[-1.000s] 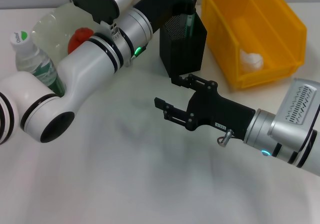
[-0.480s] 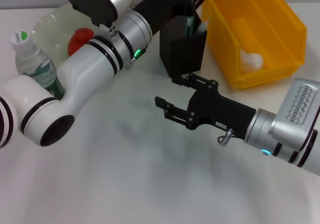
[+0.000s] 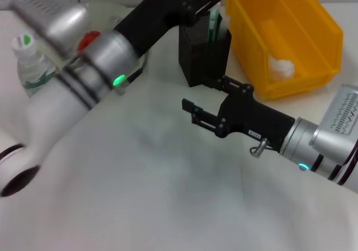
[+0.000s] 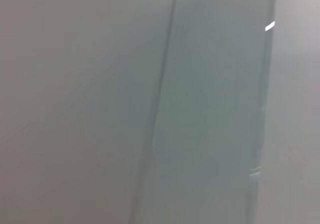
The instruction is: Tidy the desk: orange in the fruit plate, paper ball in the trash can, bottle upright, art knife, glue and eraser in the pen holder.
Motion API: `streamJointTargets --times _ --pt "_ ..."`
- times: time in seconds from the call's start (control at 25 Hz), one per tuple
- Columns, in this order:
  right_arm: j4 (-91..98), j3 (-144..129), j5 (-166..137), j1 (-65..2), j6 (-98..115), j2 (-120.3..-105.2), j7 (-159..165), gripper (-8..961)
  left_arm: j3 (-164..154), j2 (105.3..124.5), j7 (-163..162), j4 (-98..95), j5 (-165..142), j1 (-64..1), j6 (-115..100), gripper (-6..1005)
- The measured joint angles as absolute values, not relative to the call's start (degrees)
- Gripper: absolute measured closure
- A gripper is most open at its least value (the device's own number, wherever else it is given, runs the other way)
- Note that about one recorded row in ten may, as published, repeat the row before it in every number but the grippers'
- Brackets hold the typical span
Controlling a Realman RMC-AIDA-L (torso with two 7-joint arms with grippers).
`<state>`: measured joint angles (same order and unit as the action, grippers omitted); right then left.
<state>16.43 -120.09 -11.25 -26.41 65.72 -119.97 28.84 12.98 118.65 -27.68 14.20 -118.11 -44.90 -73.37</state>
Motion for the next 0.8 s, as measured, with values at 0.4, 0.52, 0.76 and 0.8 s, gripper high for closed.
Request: streamJointTargets --times 0.4,0.52,0.76,0.8 --pt "16.2 -115.5 -11.1 -25.7 66.6 -119.94 35.7 277 12.4 118.18 -40.5 -3.7 -136.0 -33.1 -98.3 187" --pt "14.1 -115.8 -12.5 -26.1 72.2 -119.46 38.0 277 10.4 118.08 -42.1 -9.4 -139.6 -31.2 -102.9 186" --pt "7.8 -115.6 -22.5 -28.9 86.5 -116.61 43.3 275 0.7 117.22 -46.0 -15.3 -140.6 -29.2 -104.3 186" --pt "7.8 -115.6 -22.5 -28.9 86.5 -116.61 43.3 274 -0.7 116.95 -46.8 -15.8 -140.6 -29.1 -104.3 186"
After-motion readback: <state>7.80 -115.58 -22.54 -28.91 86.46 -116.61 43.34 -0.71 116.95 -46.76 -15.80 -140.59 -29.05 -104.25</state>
